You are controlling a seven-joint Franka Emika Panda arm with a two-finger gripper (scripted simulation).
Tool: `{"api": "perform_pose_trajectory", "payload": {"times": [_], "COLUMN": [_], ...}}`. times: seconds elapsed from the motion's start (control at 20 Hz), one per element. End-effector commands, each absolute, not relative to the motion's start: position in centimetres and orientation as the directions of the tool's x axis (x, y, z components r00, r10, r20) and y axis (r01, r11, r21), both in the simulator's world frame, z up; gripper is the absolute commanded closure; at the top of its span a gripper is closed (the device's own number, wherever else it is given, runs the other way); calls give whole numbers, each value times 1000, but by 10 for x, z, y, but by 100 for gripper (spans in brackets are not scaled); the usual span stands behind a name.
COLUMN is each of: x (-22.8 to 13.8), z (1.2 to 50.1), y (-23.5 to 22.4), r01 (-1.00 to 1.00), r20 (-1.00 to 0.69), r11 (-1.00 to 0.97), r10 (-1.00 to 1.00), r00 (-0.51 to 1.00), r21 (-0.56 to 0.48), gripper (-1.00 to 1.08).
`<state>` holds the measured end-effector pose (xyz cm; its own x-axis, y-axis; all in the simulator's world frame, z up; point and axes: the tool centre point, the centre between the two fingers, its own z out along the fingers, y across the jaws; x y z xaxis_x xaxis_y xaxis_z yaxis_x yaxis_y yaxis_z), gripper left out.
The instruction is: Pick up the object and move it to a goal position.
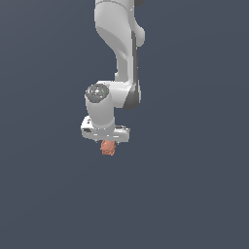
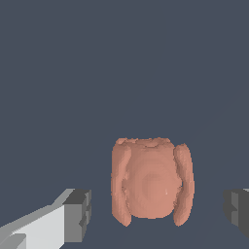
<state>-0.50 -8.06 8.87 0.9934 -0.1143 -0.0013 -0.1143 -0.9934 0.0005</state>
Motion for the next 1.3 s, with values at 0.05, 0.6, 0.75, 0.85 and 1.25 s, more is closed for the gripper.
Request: {"api": "perform_pose_trajectory", "payload": {"times": [0.05,0.6,0.75,0.85,1.25], "x": [-6,-5,-5,-5,-4], "z": [78,40,40,40,42], "y": [-81,-82,-82,-82,-80], "r01": [-115,-116,-116,-116,-117], "r20": [-2,0,0,0,0], "r11": [-993,-993,-993,-993,-993], "r10": [-115,-116,-116,-116,-117], "r00": [993,993,993,993,993], "r21": [0,0,0,0,0], "gripper": [-92,-92,108,108,108]}}
